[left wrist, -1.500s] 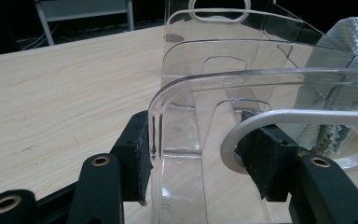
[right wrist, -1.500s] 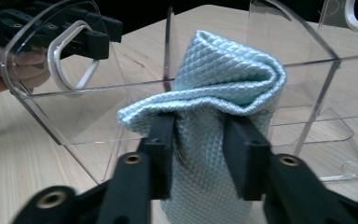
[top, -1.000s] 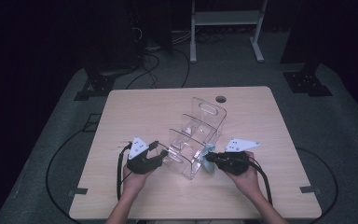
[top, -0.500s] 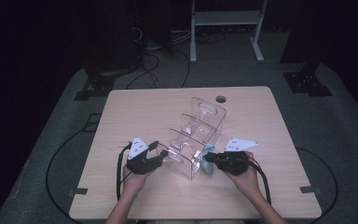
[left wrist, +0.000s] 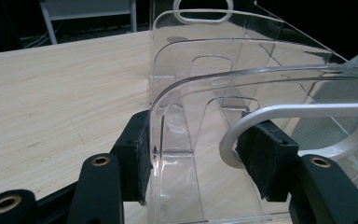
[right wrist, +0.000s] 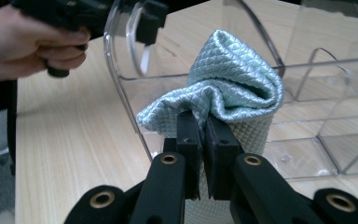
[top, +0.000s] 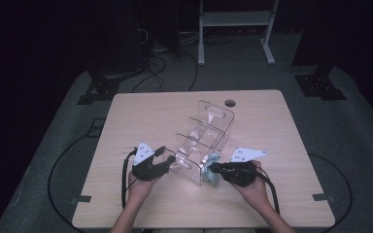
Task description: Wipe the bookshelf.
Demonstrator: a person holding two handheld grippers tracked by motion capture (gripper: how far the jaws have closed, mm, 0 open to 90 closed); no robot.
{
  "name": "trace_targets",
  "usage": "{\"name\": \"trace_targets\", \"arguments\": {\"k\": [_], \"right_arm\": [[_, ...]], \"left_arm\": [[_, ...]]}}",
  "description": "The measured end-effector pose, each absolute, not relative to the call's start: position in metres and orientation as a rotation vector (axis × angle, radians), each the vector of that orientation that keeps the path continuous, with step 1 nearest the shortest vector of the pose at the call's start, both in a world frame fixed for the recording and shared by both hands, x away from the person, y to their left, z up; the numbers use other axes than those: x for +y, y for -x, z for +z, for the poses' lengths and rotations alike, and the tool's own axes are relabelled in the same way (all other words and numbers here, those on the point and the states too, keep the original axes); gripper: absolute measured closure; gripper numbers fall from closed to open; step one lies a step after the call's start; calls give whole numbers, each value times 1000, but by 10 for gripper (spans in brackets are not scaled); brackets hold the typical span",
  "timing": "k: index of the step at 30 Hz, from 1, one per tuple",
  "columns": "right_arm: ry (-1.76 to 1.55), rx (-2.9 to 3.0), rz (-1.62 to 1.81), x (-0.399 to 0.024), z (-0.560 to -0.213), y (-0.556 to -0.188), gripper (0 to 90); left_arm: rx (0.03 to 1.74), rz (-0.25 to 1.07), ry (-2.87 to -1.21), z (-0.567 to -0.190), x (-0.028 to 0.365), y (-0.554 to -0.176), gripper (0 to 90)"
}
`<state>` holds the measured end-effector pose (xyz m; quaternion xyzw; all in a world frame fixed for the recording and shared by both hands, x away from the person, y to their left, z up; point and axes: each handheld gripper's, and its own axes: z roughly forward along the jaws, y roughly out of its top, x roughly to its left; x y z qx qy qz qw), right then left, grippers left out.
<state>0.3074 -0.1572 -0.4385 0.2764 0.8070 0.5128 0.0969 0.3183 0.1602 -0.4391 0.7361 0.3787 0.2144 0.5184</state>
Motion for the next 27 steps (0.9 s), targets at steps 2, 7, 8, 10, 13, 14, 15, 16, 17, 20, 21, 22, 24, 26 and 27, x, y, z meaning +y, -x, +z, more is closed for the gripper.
{"name": "trace_targets", "arguments": {"k": [2, 7, 8, 10, 13, 14, 15, 16, 17, 20, 21, 22, 24, 26, 27], "right_arm": [[-822, 2374, 1506, -154, -438, -304, 855], [-708, 2436, 1528, -140, -436, -286, 854], [-688, 2437, 1518, -139, -435, -284, 855], [-703, 2429, 1527, -141, -434, -287, 855], [-776, 2394, 1527, -150, -434, -296, 855], [-784, 2390, 1526, -150, -434, -295, 855], [-776, 2393, 1522, -148, -433, -293, 855], [-765, 2400, 1520, -146, -433, -290, 855], [-745, 2414, 1529, -142, -433, -286, 855], [-698, 2436, 1527, -135, -433, -280, 855], [-698, 2436, 1522, -136, -433, -281, 855], [-713, 2431, 1520, -138, -433, -283, 855], [-754, 2410, 1511, -144, -434, -289, 855], [-769, 2407, 1517, -147, -435, -290, 855], [-768, 2407, 1517, -146, -435, -289, 855]], "left_arm": [[906, 521, -1770, -439, 160, -318, 460], [905, 522, -1770, -439, 161, -318, 460], [903, 522, -1771, -439, 161, -318, 460], [900, 518, -1772, -439, 161, -318, 460], [900, 514, -1772, -439, 160, -318, 460], [900, 514, -1772, -439, 160, -318, 460], [896, 516, -1775, -439, 160, -318, 460], [906, 518, -1770, -439, 160, -318, 459], [910, 521, -1768, -439, 160, -318, 458], [905, 522, -1772, -439, 162, -319, 456], [903, 520, -1773, -439, 162, -318, 457], [900, 516, -1774, -439, 162, -318, 456], [884, 498, -1778, -439, 163, -319, 455], [867, 471, -1784, -439, 164, -319, 434], [859, 461, -1786, -439, 165, -320, 414]]}}
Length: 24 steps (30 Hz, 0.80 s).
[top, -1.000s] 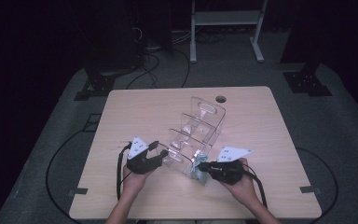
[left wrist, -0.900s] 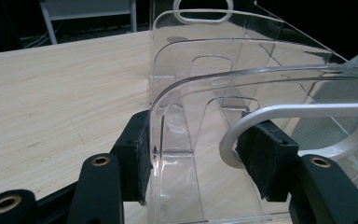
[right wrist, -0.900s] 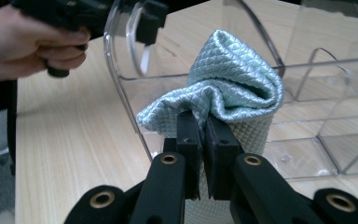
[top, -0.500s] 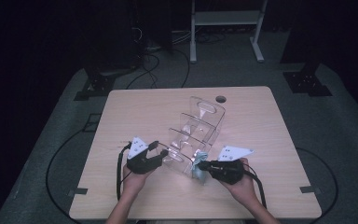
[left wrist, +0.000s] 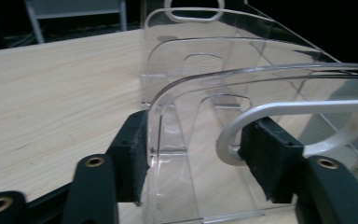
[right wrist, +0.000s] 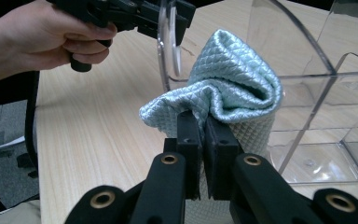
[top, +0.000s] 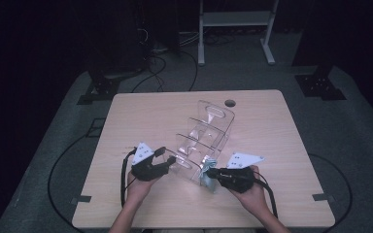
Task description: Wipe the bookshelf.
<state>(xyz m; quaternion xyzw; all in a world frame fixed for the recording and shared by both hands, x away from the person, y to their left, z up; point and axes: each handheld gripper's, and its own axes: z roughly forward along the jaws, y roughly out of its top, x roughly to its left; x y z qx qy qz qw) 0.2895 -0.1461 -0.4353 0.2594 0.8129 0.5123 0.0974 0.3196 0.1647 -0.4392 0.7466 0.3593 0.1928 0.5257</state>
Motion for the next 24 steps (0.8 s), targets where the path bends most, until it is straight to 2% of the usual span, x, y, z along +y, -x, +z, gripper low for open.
{"name": "trace_targets", "arguments": {"k": [3, 11, 18, 24], "right_arm": [[-769, 2415, 1525, -146, -436, -290, 855], [-814, 2390, 1526, -157, -436, -297, 855], [-889, 2356, 1517, -172, -436, -303, 857], [-825, 2388, 1510, -166, -431, -290, 858]], "left_arm": [[837, 445, -1797, -439, 166, -320, 398], [739, 351, -1837, -438, 171, -321, 424], [691, 326, -1863, -438, 169, -321, 558], [704, 330, -1871, -439, 165, -324, 547]]}}
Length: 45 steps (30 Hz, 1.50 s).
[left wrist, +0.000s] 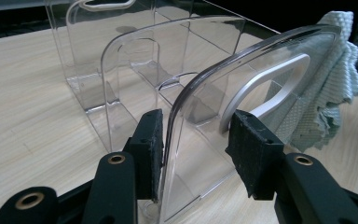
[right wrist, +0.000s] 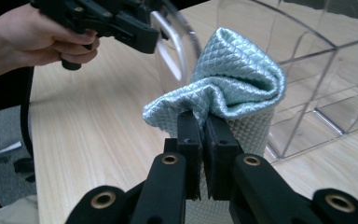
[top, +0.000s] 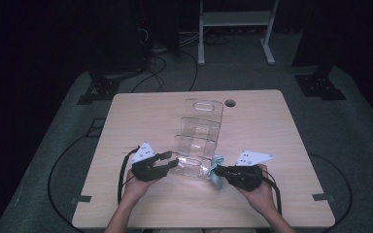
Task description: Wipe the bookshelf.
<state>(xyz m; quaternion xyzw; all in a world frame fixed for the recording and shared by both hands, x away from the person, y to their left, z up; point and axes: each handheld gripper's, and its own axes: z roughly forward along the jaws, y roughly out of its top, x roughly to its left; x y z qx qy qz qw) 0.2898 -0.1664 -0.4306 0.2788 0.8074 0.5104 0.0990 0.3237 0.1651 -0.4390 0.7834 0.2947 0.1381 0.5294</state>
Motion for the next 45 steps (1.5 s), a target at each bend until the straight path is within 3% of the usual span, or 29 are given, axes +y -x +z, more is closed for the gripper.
{"name": "trace_targets", "arguments": {"k": [16, 22, 40, 45], "right_arm": [[-952, 2314, 1453, -180, -432, -308, 859], [-902, 2316, 1442, -176, -425, -296, 858], [-968, 2293, 1409, -177, -431, -315, 858], [-1010, 2313, 1366, -179, -447, -320, 858]], "left_arm": [[606, 269, -1916, -440, 153, -318, 662], [617, 284, -1930, -441, 146, -316, 681], [548, 276, -1966, -442, 128, -309, 699], [545, 281, -1968, -443, 126, -308, 695]]}}
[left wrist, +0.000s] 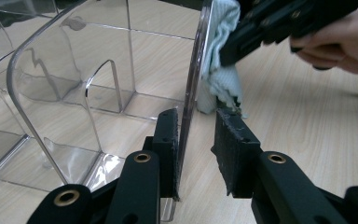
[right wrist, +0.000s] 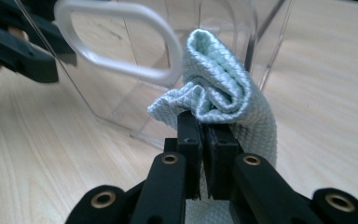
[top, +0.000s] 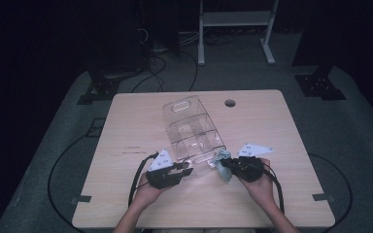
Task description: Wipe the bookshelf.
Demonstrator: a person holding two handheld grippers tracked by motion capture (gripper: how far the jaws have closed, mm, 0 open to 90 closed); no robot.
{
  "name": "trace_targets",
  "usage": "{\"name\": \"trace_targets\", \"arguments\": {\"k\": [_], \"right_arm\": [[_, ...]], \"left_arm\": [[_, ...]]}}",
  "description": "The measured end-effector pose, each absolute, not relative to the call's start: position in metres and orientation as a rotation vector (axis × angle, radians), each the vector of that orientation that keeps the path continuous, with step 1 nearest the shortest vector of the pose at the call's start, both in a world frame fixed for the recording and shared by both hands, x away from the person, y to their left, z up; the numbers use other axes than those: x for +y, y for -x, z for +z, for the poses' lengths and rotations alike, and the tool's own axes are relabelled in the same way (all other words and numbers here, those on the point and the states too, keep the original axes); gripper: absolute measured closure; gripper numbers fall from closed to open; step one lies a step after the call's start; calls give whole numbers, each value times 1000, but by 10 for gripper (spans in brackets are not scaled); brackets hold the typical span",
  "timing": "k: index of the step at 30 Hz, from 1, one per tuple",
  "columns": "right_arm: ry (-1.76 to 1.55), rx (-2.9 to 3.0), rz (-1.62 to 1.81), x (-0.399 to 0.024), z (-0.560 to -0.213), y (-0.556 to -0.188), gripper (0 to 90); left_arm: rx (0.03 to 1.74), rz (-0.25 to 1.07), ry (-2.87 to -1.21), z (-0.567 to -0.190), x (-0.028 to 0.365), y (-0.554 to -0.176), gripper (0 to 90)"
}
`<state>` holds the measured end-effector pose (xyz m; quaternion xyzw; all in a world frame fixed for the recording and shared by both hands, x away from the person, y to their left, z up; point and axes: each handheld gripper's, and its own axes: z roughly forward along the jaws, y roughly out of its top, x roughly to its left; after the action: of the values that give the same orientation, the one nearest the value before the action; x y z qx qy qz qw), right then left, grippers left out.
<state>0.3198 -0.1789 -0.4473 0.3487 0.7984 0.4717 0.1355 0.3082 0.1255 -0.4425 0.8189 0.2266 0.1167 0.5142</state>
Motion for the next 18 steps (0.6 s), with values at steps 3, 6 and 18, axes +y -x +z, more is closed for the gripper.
{"name": "trace_targets", "arguments": {"k": [3, 6, 18], "right_arm": [[-1006, 2306, 1370, -179, -445, -318, 858], [-987, 2274, 1402, -180, -435, -315, 858], [-1016, 2282, 1401, -180, -447, -317, 857]], "left_arm": [[543, 284, -1971, -443, 125, -308, 690], [542, 282, -1970, -443, 124, -308, 688], [533, 278, -1972, -443, 121, -306, 676]]}}
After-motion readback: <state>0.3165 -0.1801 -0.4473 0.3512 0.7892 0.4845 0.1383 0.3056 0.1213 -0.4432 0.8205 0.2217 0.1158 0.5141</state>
